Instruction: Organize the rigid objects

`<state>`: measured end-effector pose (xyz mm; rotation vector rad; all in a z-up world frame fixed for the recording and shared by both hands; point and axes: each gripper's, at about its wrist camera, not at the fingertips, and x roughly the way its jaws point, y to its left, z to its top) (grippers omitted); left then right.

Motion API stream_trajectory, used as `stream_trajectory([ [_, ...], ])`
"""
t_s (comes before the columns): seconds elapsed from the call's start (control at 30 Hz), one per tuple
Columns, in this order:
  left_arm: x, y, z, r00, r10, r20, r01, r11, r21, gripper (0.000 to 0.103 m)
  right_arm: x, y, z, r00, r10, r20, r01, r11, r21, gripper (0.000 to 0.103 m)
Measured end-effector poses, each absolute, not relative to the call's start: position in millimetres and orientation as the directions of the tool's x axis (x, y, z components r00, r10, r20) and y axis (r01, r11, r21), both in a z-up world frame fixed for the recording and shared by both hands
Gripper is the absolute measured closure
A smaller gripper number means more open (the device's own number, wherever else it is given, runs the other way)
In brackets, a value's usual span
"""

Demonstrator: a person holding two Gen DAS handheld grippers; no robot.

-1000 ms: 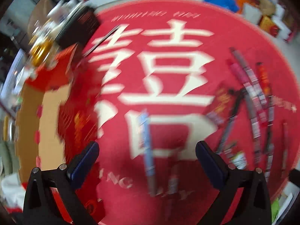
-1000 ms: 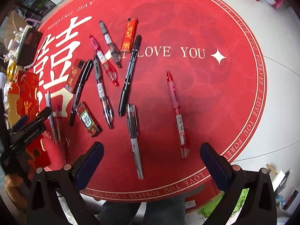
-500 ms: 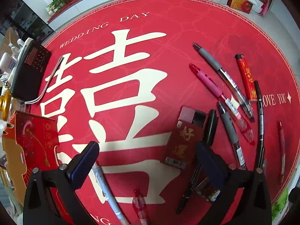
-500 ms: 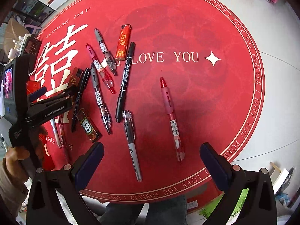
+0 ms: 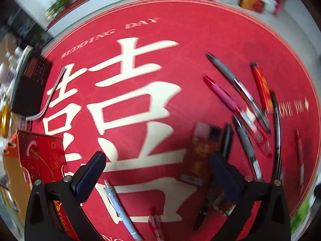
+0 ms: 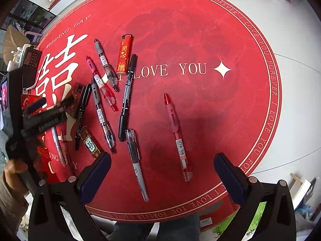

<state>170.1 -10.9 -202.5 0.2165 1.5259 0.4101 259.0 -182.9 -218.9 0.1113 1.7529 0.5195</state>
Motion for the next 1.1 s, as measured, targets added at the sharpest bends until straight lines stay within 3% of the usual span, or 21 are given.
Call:
stream_trajectory([
  [0.27,177,-3,-222,-0.041,0.4,-0.916,-0.113,0.909,0.402,0.0,258,-180,-217,-0.254,0.349,-0.902,-0.209,0.891,0.404,0.0],
  [0.43,184,29,-224,-0.061,0.384,-0.921,-0.212,0.897,0.388,0.0,261,-179,-222,-0.246,0.324,-0.914,-0.22,0.899,0.378,0.0],
  [0.8,204,3,-240,-0.039,0.36,-0.932,-0.174,0.916,0.361,0.0,263,-165,-267,-0.282,0.198,-0.939,-0.289,0.915,0.28,0.0],
  [1.1,203,25,-256,-0.032,0.253,-0.967,-0.256,0.933,0.253,0.0,250,-151,-286,-0.281,0.141,-0.949,-0.368,0.898,0.242,0.0],
])
